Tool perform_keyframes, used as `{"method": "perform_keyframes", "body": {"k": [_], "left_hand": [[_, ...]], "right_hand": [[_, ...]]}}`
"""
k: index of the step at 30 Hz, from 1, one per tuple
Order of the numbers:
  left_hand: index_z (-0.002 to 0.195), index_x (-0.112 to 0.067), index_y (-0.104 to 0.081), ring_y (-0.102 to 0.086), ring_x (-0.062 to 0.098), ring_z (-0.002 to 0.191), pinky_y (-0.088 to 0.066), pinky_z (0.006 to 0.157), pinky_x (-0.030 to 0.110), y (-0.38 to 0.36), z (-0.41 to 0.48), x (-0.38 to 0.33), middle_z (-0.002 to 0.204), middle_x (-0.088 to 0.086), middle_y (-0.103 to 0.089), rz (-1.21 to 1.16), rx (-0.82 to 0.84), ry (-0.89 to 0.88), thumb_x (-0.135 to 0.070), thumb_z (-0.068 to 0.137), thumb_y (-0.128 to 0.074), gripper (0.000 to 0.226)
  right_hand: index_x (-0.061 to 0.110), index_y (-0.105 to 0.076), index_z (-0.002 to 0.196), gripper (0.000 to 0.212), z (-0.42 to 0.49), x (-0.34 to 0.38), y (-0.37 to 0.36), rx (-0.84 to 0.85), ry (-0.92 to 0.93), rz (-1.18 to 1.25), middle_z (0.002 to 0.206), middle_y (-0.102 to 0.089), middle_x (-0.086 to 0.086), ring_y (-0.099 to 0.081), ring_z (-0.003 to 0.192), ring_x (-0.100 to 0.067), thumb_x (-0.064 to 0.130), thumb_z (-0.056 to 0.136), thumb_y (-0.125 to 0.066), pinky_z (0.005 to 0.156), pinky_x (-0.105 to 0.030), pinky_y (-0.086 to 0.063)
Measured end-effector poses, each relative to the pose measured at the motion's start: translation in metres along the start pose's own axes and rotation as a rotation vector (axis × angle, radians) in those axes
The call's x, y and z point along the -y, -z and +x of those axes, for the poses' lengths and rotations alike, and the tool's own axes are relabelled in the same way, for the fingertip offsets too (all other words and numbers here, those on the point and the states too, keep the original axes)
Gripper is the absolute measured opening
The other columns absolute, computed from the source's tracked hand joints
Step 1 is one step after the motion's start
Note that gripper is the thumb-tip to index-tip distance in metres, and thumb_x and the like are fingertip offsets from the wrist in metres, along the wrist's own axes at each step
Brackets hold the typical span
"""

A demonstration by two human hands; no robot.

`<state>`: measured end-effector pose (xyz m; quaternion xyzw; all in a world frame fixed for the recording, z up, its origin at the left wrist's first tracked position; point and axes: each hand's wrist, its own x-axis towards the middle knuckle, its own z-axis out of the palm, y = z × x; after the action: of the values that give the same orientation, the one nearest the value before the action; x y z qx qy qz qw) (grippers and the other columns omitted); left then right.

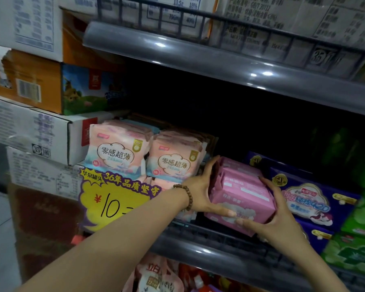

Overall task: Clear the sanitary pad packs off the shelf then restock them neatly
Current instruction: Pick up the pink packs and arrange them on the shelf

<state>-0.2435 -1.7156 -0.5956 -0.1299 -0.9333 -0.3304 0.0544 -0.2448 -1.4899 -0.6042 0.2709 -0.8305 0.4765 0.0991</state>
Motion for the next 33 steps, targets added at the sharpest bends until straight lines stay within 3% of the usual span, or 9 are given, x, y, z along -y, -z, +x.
{"method": "perform_keyframes", "body": {"k": [5, 10, 13, 15, 18, 22, 24, 28, 33], "left_hand": [[0.133, -0.046, 0.037, -0.041, 0.030, 0.133, -0.037, 0.109, 0.038, 0.007, 0.000, 0.002, 0.154, 0.006, -0.027, 0.135, 0.056, 0.007, -0.073, 0.059, -0.070, 0.133], [0.133, -0.042, 0.040, -0.049, 0.032, 0.124, -0.041, 0.103, 0.034, 0.010, 0.001, 0.000, 0.147, 0.010, -0.040, 0.230, 0.085, 0.047, -0.072, 0.060, -0.070, 0.136], [0.124, -0.045, 0.048, -0.043, 0.036, 0.128, -0.039, 0.105, 0.037, 0.013, 0.001, 0.003, 0.146, 0.015, -0.039, 0.298, 0.064, 0.066, -0.076, 0.052, -0.071, 0.143], [0.125, -0.041, 0.049, -0.047, 0.034, 0.124, -0.039, 0.099, 0.029, 0.014, 0.001, 0.002, 0.142, 0.016, -0.044, 0.314, 0.076, 0.076, -0.074, 0.054, -0.072, 0.144], [0.134, -0.028, 0.044, -0.053, 0.027, 0.118, -0.032, 0.085, 0.018, 0.017, 0.000, -0.005, 0.139, 0.009, -0.050, 0.293, 0.126, 0.082, -0.061, 0.066, -0.074, 0.141], [0.133, -0.024, 0.045, -0.048, 0.018, 0.124, -0.029, 0.088, 0.013, 0.019, 0.003, -0.005, 0.145, -0.002, -0.043, 0.261, 0.173, 0.060, -0.056, 0.068, -0.076, 0.141], [0.136, -0.026, 0.042, -0.048, 0.016, 0.123, -0.031, 0.092, 0.014, 0.020, 0.005, -0.002, 0.143, -0.007, -0.042, 0.264, 0.200, 0.041, -0.058, 0.066, -0.076, 0.141], [0.147, -0.032, 0.013, -0.046, 0.018, 0.126, -0.037, 0.103, 0.025, 0.021, 0.011, 0.003, 0.148, -0.007, -0.036, 0.316, 0.237, 0.050, -0.067, 0.060, -0.074, 0.128], [0.146, -0.037, 0.011, -0.044, 0.018, 0.129, -0.038, 0.108, 0.034, 0.019, 0.019, 0.012, 0.152, -0.006, -0.029, 0.376, 0.267, 0.056, -0.081, 0.048, -0.069, 0.133]], "right_hand": [[0.051, -0.024, 0.130, 0.102, -0.002, 0.002, -0.005, 0.023, -0.008, -0.040, 0.114, -0.037, 0.034, -0.048, 0.098, 0.019, 0.018, 0.058, -0.090, 0.067, -0.005, -0.048], [0.055, -0.016, 0.131, 0.106, 0.002, 0.004, -0.008, 0.052, 0.007, -0.090, 0.118, -0.037, 0.032, -0.048, 0.103, 0.009, 0.029, 0.059, -0.090, 0.072, -0.004, -0.047], [0.054, -0.011, 0.135, 0.113, 0.005, 0.005, -0.008, 0.096, 0.011, -0.097, 0.119, -0.041, 0.033, -0.049, 0.105, 0.009, 0.035, 0.056, -0.090, 0.078, -0.005, -0.046], [0.056, -0.007, 0.135, 0.116, 0.008, 0.004, -0.008, 0.120, 0.020, -0.114, 0.118, -0.041, 0.035, -0.051, 0.106, 0.006, 0.035, 0.056, -0.090, 0.082, -0.010, -0.047], [0.054, -0.004, 0.138, 0.120, 0.012, 0.003, -0.008, 0.142, 0.021, -0.129, 0.120, -0.040, 0.034, -0.052, 0.108, 0.002, 0.037, 0.056, -0.090, 0.085, -0.013, -0.048], [0.052, -0.004, 0.138, 0.120, 0.014, 0.001, -0.008, 0.155, 0.026, -0.150, 0.123, -0.043, 0.029, -0.054, 0.112, -0.001, 0.042, 0.054, -0.089, 0.090, -0.021, -0.052], [0.052, -0.002, 0.138, 0.121, 0.016, 0.002, -0.008, 0.157, 0.018, -0.158, 0.125, -0.045, 0.027, -0.055, 0.112, -0.002, 0.044, 0.054, -0.088, 0.091, -0.022, -0.052], [0.054, 0.002, 0.136, 0.122, 0.019, 0.000, -0.008, 0.171, 0.008, -0.185, 0.127, -0.048, 0.023, -0.057, 0.111, -0.003, 0.055, 0.049, -0.085, 0.092, -0.028, -0.053], [0.055, 0.001, 0.133, 0.121, 0.021, 0.000, -0.006, 0.184, -0.011, -0.192, 0.122, -0.049, 0.028, -0.058, 0.108, 0.001, 0.054, 0.050, -0.086, 0.090, -0.022, -0.052]]}}
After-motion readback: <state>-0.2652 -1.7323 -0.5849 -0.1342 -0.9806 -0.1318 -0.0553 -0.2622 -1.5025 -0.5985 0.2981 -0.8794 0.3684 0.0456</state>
